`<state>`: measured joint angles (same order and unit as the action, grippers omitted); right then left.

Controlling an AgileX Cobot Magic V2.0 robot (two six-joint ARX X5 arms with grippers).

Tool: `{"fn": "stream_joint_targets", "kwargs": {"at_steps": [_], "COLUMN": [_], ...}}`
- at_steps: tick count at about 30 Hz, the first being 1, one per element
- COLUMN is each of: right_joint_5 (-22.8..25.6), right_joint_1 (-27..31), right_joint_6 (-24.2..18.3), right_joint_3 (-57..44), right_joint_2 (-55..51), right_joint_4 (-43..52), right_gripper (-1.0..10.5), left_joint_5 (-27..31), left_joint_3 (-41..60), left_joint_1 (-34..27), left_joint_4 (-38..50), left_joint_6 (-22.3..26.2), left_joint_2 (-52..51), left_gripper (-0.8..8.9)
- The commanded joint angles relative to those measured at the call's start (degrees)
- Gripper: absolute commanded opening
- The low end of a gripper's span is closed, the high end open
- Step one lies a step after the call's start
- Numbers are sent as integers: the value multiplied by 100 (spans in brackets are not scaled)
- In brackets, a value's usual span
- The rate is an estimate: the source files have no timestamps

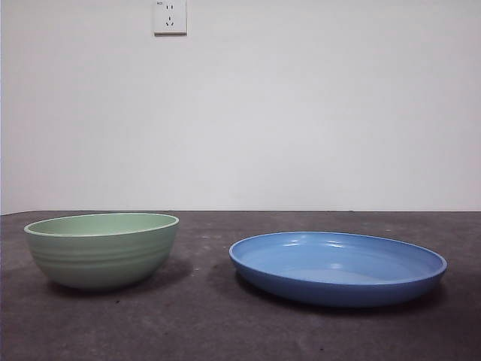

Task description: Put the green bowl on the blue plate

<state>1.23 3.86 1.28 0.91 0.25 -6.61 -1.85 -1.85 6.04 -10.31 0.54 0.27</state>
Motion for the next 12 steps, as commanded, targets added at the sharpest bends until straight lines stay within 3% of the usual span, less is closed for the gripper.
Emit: {"fn": "stream_joint_targets", "kwargs": {"at_steps": [1,9,12], "right_joint_5": [-79,-592,-643], "right_joint_1": [-2,-2,-2], "right_joint_6": [210,1047,1598], "right_joint_3": [-26,-13,81], "right_joint_2": [-4,-4,4], "right_joint_4": [68,61,35], "right_gripper": [25,16,14], "left_joint_5": [-4,-4,-4], "left_joint_3": [116,11,-186], "left_joint_1": [4,9,9], "left_joint_4": [-28,-11,4], "left_joint_6": [-249,-828,-1182], "left_joint_2": [-9,7,85], "left_gripper": [17,16,17]}}
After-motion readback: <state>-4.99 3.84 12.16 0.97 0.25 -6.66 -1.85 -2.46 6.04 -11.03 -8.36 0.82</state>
